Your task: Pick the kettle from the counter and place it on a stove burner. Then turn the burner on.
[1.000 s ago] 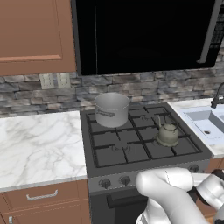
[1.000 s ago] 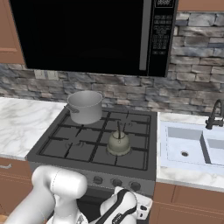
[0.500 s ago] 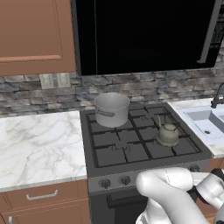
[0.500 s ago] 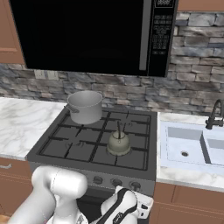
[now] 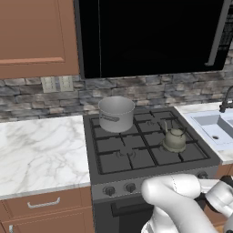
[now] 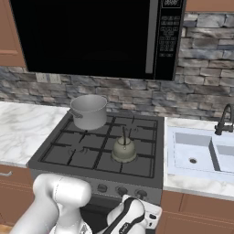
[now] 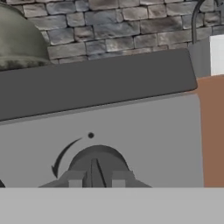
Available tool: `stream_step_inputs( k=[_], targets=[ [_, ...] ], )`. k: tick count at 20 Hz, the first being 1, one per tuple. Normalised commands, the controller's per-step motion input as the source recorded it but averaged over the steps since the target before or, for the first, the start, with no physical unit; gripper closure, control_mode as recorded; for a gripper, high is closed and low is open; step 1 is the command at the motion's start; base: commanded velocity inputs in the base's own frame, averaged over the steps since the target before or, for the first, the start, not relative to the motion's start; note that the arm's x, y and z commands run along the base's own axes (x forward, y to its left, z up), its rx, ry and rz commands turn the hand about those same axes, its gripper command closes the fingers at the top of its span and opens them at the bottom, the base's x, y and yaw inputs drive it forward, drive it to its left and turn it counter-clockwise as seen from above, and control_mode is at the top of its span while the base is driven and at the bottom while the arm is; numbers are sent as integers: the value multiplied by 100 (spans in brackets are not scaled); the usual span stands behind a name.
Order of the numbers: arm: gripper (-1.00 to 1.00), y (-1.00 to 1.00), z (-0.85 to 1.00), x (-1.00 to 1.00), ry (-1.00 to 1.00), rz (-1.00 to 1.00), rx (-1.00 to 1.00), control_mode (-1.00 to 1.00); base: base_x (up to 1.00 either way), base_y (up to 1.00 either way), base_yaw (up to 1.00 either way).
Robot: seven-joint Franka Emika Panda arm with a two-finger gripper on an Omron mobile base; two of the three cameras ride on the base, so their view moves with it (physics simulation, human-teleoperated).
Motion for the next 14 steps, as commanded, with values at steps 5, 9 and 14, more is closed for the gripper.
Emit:
stream_step_inputs(
  k=[5, 9, 14],
  targets=[
    [100, 0, 0, 7, -1, 0, 0, -100, 0, 0, 0],
    [100, 0, 0, 0, -13, 4, 0, -100, 0, 0, 0],
    [100, 3, 0, 0, -20, 20, -2, -100, 0, 0, 0]
  ],
)
